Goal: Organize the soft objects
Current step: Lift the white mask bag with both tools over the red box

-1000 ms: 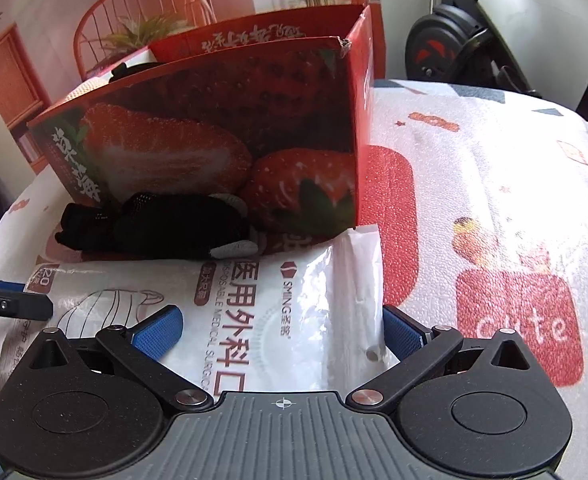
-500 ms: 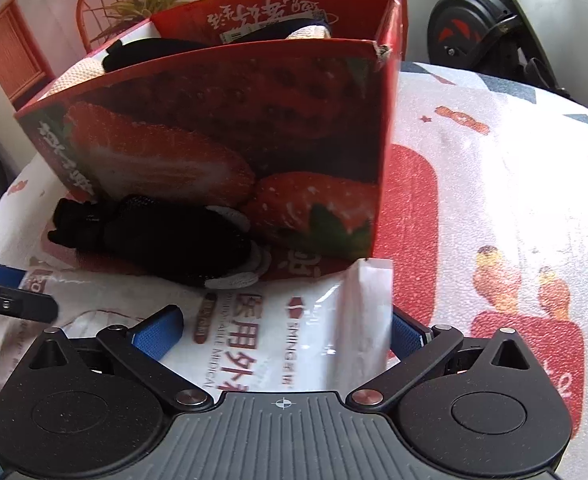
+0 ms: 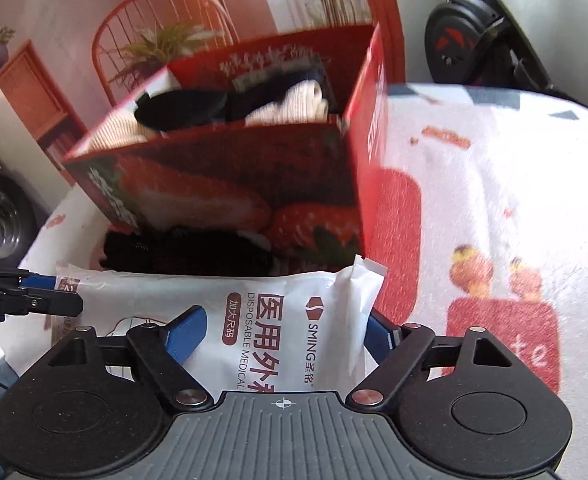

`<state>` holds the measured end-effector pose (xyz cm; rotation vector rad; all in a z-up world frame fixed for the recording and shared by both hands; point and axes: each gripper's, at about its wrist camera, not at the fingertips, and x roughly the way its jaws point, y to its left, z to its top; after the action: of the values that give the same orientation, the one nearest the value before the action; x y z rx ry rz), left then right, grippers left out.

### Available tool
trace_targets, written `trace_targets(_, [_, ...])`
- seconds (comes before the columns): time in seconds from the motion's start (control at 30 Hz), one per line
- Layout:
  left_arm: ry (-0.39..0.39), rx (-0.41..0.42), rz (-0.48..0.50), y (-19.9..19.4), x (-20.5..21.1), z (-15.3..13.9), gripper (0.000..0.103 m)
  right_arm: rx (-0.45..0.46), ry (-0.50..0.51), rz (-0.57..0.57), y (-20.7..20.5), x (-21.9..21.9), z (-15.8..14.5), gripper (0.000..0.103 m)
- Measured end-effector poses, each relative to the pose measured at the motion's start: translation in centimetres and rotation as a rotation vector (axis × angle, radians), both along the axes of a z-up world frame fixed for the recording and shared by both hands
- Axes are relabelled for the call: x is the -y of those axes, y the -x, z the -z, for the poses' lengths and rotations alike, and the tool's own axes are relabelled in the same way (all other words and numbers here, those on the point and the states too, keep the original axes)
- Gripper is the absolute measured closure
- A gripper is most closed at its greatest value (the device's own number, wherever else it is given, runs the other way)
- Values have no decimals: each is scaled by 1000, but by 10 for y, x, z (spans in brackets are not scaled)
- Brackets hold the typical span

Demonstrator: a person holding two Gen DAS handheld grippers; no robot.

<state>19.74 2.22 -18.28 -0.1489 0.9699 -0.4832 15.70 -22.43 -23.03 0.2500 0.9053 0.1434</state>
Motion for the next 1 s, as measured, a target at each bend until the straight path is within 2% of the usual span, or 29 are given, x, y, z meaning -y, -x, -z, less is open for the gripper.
trace_targets(0.17, [-27, 157, 7, 12, 9, -31, 41, 136, 46, 15, 9, 1, -37, 31])
trace_targets(0.3, [-65, 248, 23, 20, 16, -40, 41, 215, 77, 13, 16, 0, -55, 38])
trace_targets(0.37, [-85, 246, 36, 21, 17, -35, 41, 236, 95, 2, 22, -1, -55, 41])
trace_targets(0.43, [-109, 252, 46, 26, 20, -30, 41, 239, 120, -3, 28, -3, -50, 52])
trace_targets(0.47, [-120, 257, 54, 30, 20, -29, 41, 245, 129, -5, 30, -6, -48, 54])
trace_targets(0.63, [-120, 247, 64, 35, 19, -27, 43, 250, 91, 17, 39, -3, -45, 64])
trace_targets(0.83, [-93, 238, 17, 36, 7, -29, 45, 264, 113, 13, 42, -12, -53, 66])
trace_targets(1.0, [-44, 271, 5, 38, -4, -51, 45, 318, 112, -9, 41, -12, -77, 66])
